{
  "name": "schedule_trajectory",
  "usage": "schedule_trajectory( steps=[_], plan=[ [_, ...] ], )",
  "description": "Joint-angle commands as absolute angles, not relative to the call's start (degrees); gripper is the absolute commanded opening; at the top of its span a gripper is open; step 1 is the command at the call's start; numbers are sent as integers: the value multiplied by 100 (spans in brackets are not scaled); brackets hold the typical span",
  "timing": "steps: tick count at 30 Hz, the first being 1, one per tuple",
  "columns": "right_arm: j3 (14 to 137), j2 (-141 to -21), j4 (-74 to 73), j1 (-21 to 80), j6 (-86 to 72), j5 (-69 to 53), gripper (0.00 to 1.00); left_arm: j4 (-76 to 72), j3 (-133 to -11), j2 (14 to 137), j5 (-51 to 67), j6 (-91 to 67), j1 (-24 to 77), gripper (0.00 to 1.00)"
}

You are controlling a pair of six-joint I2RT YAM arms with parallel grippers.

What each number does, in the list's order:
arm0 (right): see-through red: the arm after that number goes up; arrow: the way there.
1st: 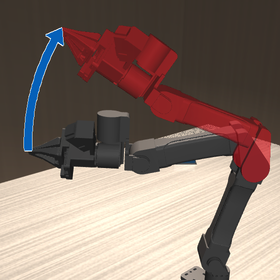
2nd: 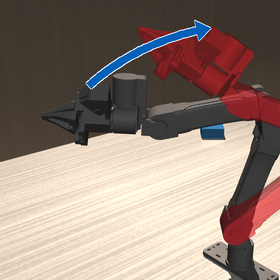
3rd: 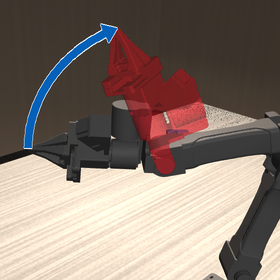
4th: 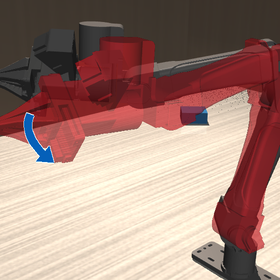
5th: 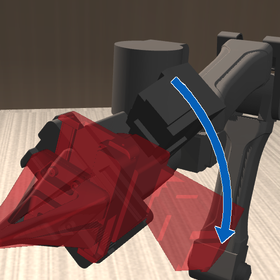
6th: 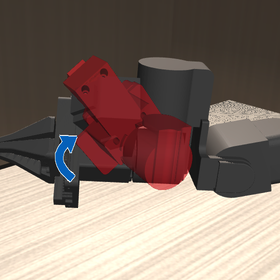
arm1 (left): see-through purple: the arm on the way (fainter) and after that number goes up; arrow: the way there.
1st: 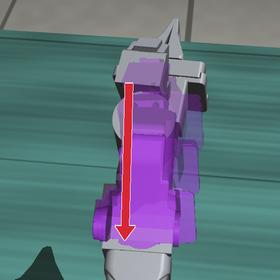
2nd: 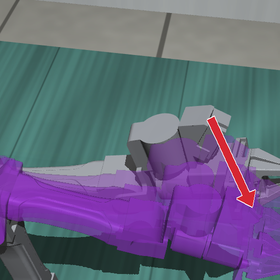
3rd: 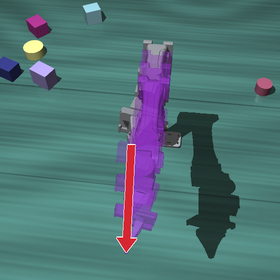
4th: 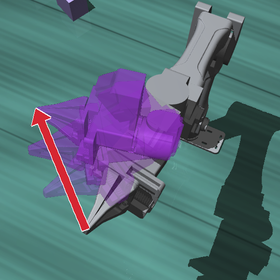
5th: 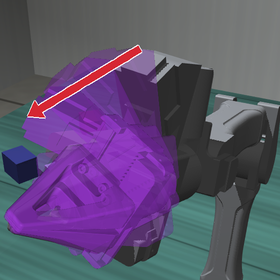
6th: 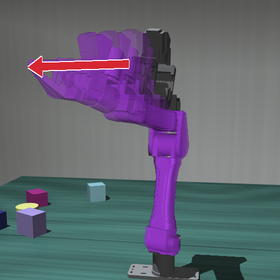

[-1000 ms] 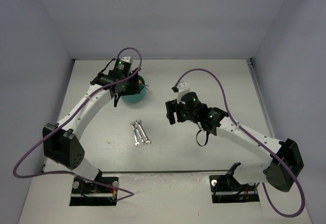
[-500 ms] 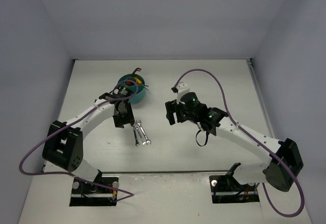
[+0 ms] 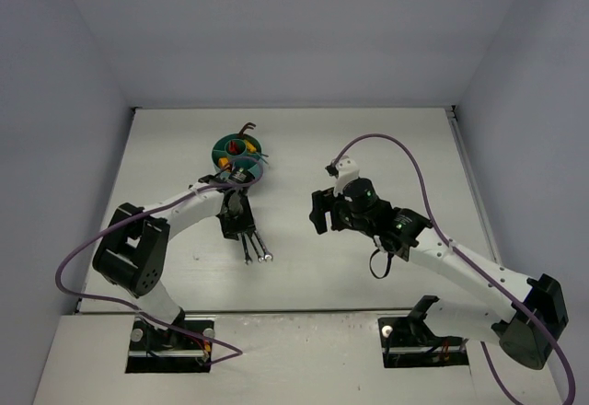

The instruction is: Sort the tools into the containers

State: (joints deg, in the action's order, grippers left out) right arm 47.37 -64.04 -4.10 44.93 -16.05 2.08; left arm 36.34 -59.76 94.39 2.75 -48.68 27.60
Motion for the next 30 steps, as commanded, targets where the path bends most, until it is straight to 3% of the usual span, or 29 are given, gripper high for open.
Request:
schedule_trajectory(
  steps=[1,18,21,24,30],
  plan=[
    [4706,-6139,-180,4456,-1705,330,71,3423,-5831,9343,79,-5181,2769,34],
    [4658,-6047,-194,4456,-1670,308,71,3305,-5924,9825,-193,-5019,2760,25],
    [4667,-6072,-202,4456,-1661,316,71,3297,-6030,9958,-245,-4945,2752,18],
    [4667,-6082,-202,4456,-1644,308,71,3322,-6108,10054,-264,-4852,2742,3],
    [4668,-6118,-211,4456,-1634,316,71,3303,-6179,9957,-260,-4622,2637,0]
  ],
)
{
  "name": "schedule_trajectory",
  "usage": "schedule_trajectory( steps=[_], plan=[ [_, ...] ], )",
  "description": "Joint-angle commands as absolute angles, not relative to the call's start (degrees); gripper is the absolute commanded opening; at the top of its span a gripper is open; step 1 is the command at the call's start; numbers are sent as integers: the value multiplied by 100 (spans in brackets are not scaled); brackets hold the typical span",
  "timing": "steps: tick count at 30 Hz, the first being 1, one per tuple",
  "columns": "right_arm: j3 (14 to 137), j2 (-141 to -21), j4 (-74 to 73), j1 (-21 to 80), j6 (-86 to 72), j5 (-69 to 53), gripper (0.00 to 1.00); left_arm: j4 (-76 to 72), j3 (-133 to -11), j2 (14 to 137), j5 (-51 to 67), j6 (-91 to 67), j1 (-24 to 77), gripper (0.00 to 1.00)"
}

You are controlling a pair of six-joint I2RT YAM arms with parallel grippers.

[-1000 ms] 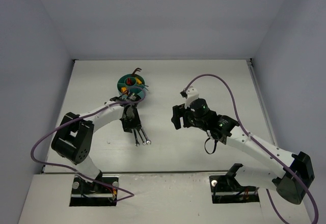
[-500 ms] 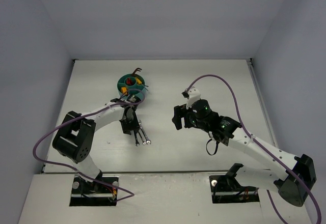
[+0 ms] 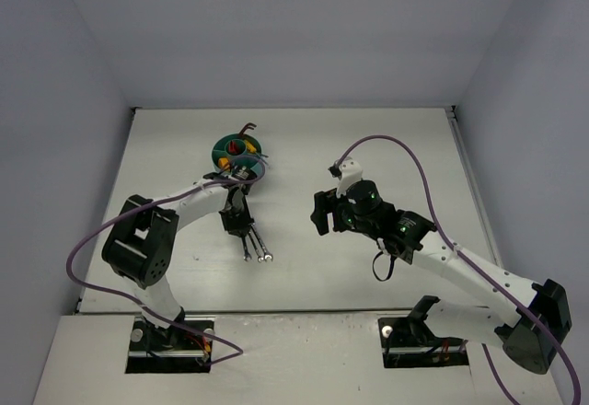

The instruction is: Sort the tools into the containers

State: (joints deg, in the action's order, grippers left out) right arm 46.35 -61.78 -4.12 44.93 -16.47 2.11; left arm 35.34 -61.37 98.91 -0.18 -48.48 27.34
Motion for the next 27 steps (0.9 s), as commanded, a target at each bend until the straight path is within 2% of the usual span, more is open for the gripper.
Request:
schedule_trajectory(
  steps=[1,13,22,27],
  plan=[
    [4673,-6123,-211,4456,-1629,311,71,3293,-6184,9824,-294,-4554,2637,0],
    [4836,-6357,-211,4447,-1520,264,71,2929,-6224,8258,-720,-3243,2628,0],
    [4931,-6417,-244,4447,-1521,264,71,1608,-6472,7877,-379,-1393,2628,0],
    [4991,-6402,-315,4447,-1535,299,71,1062,-7080,8155,-8,102,2619,0]
  ],
)
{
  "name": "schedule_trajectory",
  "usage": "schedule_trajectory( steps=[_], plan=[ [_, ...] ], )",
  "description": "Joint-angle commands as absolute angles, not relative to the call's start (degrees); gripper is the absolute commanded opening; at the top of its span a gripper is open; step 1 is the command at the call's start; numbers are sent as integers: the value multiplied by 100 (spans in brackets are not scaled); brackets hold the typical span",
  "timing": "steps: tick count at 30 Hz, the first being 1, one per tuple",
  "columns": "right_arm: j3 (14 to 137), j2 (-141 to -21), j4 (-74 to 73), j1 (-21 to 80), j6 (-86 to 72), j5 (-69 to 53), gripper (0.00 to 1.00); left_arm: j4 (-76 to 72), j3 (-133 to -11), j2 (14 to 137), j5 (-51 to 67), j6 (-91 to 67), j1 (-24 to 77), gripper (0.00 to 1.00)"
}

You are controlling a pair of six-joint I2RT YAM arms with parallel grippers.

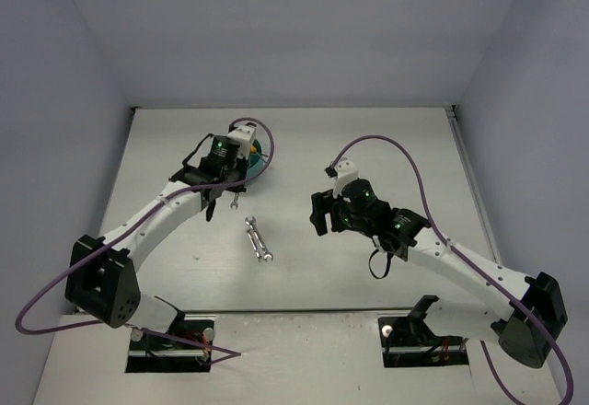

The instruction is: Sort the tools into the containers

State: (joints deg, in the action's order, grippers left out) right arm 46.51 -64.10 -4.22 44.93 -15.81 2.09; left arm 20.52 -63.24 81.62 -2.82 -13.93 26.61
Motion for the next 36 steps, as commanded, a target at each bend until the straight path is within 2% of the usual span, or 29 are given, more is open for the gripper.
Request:
schedule_trajectory(
  steps=[1,7,20,36],
  plan=[
    [5004,-6401,-334,4447,-1535,308,71,1043,-7243,8255,61,300,2619,0],
    [5150,-6451,-453,4447,-1512,423,71,467,-7629,8704,676,1325,2549,0],
    [5549,-6726,-816,4447,-1494,641,71,-276,-8111,9686,1867,2068,2145,0],
    [5801,-7048,-949,4448,-1416,677,71,-448,-7818,9933,2516,1878,1819,0]
  ],
)
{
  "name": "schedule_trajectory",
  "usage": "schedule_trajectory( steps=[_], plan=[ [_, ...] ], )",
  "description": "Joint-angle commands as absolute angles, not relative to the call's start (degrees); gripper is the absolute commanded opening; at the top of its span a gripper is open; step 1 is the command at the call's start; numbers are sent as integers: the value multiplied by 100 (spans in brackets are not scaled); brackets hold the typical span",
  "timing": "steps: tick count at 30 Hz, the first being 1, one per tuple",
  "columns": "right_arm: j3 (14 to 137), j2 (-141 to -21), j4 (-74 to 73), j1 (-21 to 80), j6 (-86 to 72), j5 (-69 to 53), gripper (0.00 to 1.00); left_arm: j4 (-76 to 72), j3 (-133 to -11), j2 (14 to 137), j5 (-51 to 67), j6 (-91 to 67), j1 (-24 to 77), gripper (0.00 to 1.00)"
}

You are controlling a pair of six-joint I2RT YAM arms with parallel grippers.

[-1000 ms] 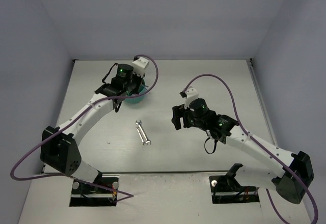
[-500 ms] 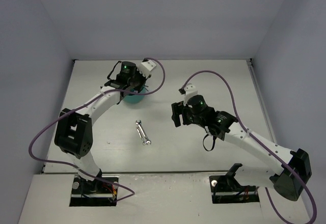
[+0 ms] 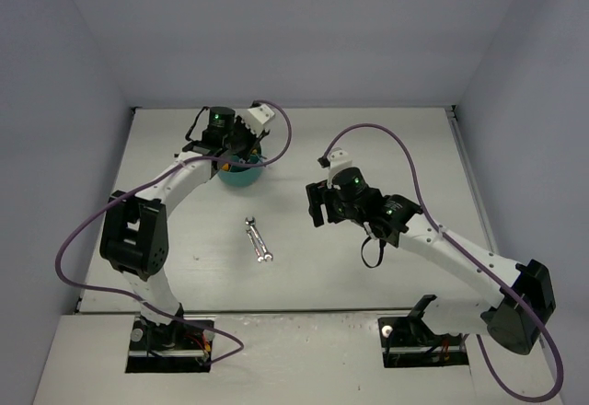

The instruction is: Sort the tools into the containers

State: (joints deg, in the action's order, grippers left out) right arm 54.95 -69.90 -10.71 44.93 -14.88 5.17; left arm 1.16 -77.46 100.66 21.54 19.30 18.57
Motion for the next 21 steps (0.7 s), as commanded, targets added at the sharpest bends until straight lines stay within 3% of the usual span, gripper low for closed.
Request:
schedule_trajectory(
  steps=[1,8,21],
  plan=[
    [5794,-7049,-949,4447,-1415,677,71,-441,-7799,9917,2515,1850,1812,1],
    [5736,-7011,-943,4447,-1421,662,71,-431,-7608,9746,2285,1796,1819,6],
    [5591,-6817,-940,4447,-1468,624,71,-358,-7494,9506,1800,1582,1826,34]
  ],
)
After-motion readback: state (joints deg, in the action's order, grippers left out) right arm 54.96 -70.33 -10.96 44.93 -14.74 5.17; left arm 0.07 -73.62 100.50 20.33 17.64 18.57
